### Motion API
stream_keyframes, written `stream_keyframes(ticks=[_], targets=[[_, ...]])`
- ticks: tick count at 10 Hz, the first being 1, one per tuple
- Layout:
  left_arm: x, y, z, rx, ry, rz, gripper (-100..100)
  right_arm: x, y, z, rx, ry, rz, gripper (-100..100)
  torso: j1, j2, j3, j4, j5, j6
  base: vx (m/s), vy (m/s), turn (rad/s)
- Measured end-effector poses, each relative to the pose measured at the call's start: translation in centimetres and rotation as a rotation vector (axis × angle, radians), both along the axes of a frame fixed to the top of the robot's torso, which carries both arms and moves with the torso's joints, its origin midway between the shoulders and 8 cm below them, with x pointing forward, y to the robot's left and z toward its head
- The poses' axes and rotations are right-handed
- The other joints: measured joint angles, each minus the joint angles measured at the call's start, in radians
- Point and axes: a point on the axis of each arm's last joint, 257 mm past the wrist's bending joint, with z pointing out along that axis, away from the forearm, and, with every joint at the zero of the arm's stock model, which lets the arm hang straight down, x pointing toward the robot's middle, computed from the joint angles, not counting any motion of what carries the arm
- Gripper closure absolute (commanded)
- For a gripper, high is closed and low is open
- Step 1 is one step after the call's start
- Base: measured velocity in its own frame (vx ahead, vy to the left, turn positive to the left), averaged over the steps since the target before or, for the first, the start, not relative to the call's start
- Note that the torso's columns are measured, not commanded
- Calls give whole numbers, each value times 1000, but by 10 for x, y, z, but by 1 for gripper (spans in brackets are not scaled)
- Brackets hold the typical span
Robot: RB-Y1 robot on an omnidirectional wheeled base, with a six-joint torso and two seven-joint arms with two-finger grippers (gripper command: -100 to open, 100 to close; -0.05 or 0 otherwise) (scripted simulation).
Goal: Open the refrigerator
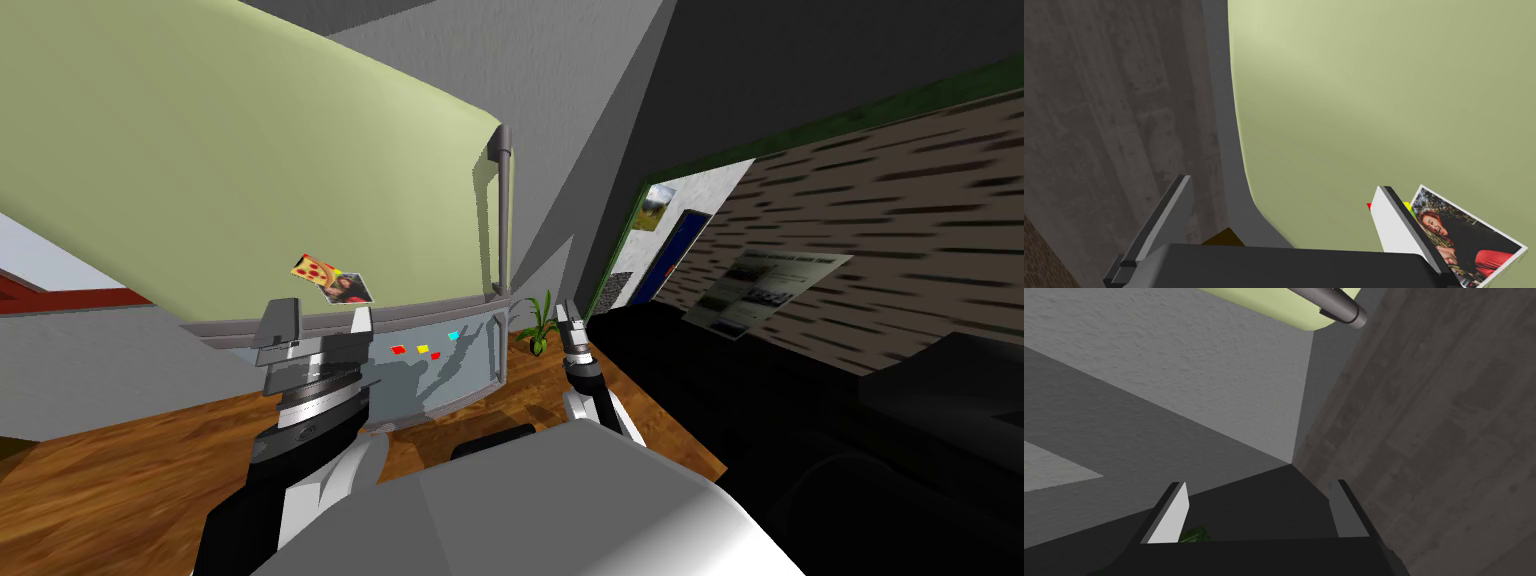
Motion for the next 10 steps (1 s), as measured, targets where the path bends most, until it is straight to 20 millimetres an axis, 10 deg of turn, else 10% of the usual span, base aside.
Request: stream_keyframes(ticks=[9, 10], targets=[[0, 0, 0, 0, 0, 0, 0, 0, 0, 0, 0, 0, 0, 0, 0, 618, -1234, 617, 0, 0, 0, 0, 0], [0, 0, 0, 0, 0, 0, -100, 0, 0, 0, 0, 0, 0, 0, 0, 691, -1382, 691, 0, 0, 18, -17, 59]])
